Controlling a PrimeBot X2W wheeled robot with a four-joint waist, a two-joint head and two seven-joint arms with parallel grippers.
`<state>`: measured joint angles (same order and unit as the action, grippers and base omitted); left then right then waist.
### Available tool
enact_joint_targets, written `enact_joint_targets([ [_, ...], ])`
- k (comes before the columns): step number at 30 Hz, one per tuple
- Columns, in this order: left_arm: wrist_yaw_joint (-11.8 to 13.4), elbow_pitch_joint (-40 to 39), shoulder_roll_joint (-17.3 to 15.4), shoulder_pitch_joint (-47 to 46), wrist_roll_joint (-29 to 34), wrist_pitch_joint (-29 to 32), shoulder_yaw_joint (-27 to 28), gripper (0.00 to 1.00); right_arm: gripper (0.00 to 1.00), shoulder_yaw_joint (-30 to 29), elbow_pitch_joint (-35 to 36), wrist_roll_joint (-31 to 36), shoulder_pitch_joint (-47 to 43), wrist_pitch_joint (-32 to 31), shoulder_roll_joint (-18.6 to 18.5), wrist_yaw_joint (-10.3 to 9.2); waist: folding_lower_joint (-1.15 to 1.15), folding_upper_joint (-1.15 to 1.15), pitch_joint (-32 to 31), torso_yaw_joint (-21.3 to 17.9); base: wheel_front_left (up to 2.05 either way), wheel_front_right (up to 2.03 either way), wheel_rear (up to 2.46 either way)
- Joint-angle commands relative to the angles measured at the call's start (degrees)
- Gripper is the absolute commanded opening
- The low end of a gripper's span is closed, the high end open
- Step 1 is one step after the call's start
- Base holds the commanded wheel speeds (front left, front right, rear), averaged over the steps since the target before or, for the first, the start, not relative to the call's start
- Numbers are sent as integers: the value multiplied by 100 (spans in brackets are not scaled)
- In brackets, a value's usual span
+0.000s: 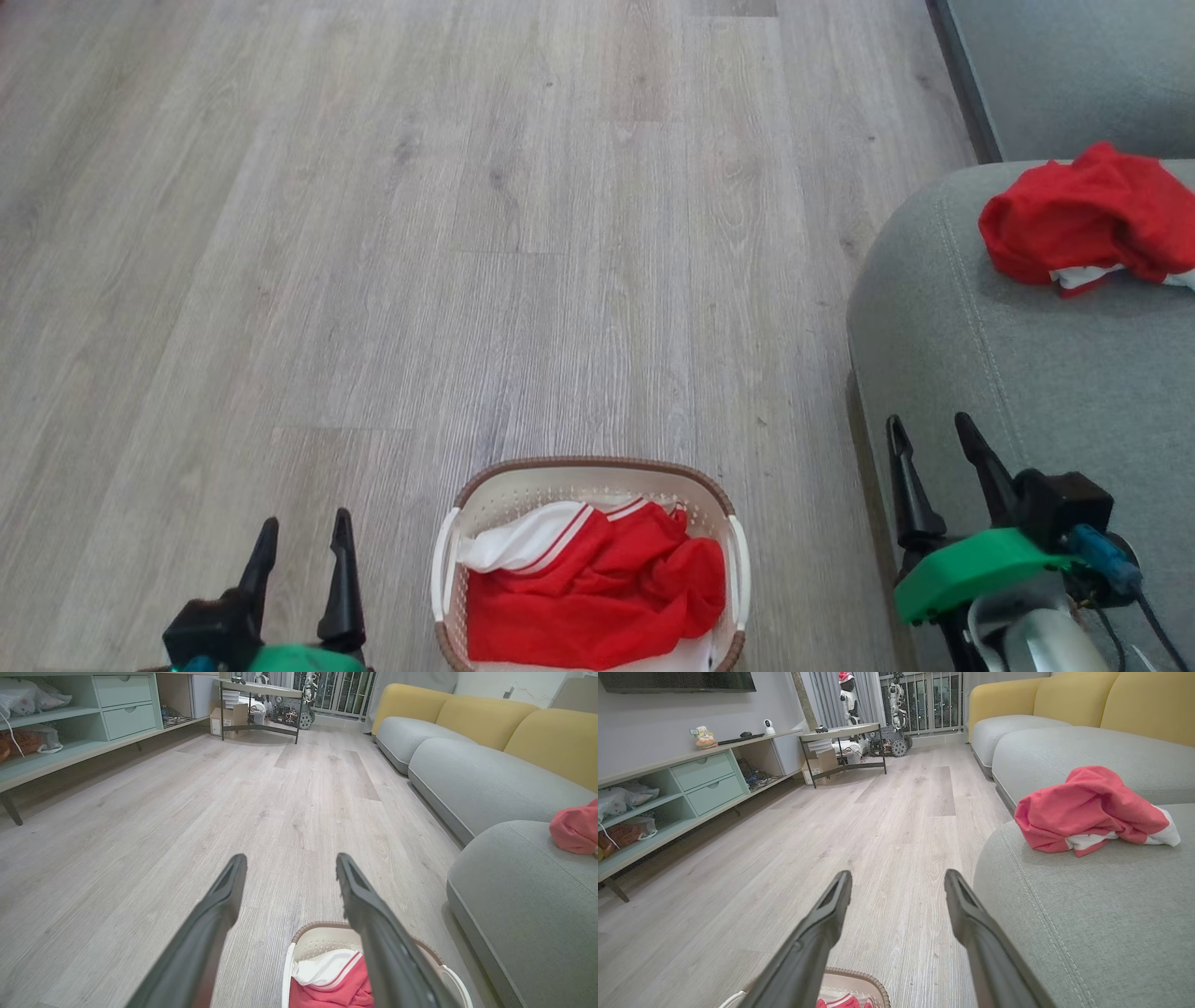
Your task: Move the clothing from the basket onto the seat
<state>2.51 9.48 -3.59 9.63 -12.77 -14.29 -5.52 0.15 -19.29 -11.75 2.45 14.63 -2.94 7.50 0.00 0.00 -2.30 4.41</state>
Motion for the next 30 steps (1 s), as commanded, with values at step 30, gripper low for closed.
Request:
enact_joint_targets([
  [30, -518, 1288, 62, -1912, 599, -71, -821, 100, 100, -322, 625, 189, 858, 37, 6, -1, 0, 0, 1681, -217, 0, 0, 0],
])
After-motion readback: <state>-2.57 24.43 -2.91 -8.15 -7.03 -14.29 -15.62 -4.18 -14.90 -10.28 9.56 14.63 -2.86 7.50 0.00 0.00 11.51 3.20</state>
